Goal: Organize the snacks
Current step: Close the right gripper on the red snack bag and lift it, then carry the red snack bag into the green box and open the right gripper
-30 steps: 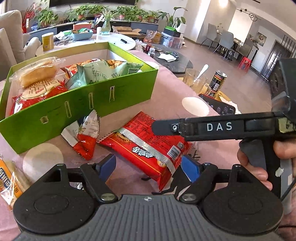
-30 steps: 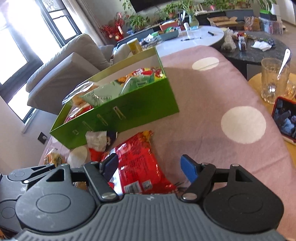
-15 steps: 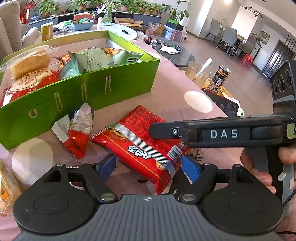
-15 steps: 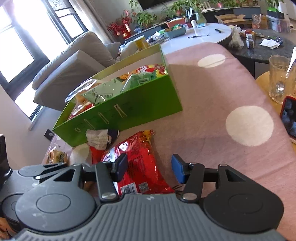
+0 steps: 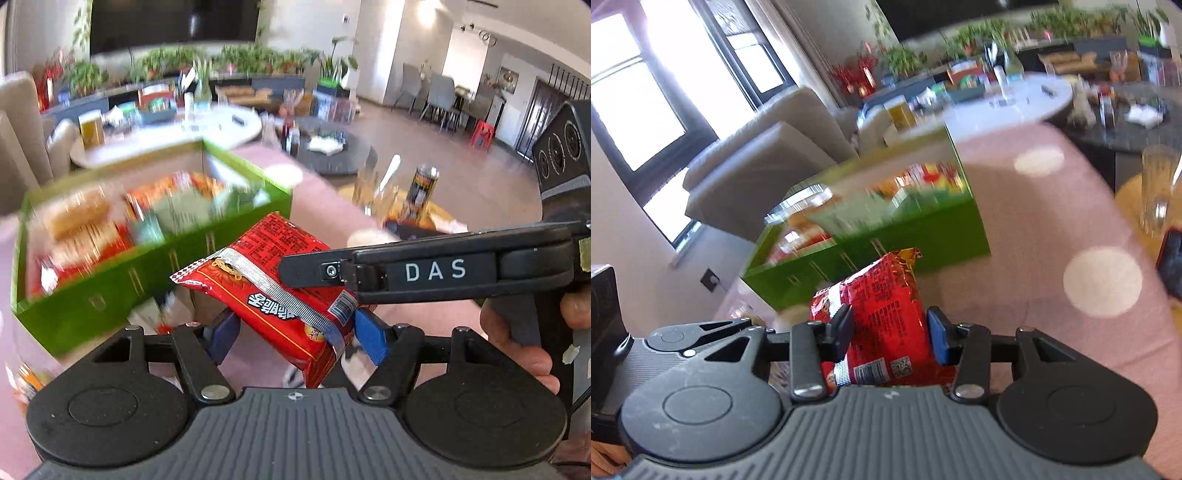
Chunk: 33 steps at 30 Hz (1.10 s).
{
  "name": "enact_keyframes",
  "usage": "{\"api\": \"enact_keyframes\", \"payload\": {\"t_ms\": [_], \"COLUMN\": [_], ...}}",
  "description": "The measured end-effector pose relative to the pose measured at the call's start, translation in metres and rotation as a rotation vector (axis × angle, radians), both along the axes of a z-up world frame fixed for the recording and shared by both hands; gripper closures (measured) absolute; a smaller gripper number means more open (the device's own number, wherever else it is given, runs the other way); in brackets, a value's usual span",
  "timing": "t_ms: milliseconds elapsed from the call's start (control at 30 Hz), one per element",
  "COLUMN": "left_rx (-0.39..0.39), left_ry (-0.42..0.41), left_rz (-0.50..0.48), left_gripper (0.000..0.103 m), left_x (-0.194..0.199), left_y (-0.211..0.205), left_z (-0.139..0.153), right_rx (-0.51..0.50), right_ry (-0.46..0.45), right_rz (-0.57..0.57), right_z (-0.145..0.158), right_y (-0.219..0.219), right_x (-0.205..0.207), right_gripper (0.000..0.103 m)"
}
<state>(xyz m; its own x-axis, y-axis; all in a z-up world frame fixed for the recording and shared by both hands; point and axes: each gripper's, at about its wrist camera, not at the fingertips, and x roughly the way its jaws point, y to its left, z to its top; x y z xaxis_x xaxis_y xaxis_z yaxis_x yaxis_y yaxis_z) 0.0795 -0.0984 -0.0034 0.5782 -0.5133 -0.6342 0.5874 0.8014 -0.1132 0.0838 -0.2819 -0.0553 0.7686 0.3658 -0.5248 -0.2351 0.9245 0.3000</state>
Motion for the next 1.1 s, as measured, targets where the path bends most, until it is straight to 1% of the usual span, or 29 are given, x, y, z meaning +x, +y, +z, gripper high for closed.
{"api": "enact_keyframes", "payload": {"t_ms": [100, 200, 367, 500, 600, 733, 900, 1100], "left_rx": [-0.008, -0.015, -0.029, -0.021, -0.014, 0.015, 0.012, 0.026], "left_ry": [-0.052, -0.09, -0.111, -0.133, -0.147, -0.175, -0.16, -0.133], "left_rz": [0.013, 0.03, 0.055, 0.07, 0.078, 0.083, 0.094, 0.106], "left_gripper": [0.037, 0.037, 0.037, 0.037, 0.037, 0.037, 0.037, 0.037], "left_x": [0.0, 0.005, 0.025, 0.043, 0.053, 0.068, 0.088, 0.108], "left_y": [0.004, 0.007, 0.011, 0.006, 0.004, -0.002, -0.003, -0.006], "left_z": [0.017, 0.032, 0.048, 0.056, 0.057, 0.057, 0.05, 0.038], "right_rx": [-0.008, 0.002, 0.024, 0.029, 0.04, 0.066, 0.083, 0.088], "right_ry": [-0.063, -0.097, -0.138, -0.156, -0.162, -0.165, -0.159, -0.125], "right_rz": [0.004, 0.007, 0.013, 0.01, 0.006, 0.0, -0.008, -0.01], "right_z": [0.018, 0.032, 0.051, 0.06, 0.063, 0.063, 0.061, 0.05], "right_y": [0.007, 0.009, 0.014, 0.016, 0.015, 0.012, 0.011, 0.01], "right_x": [-0.003, 0.003, 0.021, 0.035, 0.047, 0.06, 0.076, 0.099], "right_gripper": [0.056, 0.056, 0.056, 0.056, 0.056, 0.056, 0.055, 0.054]}}
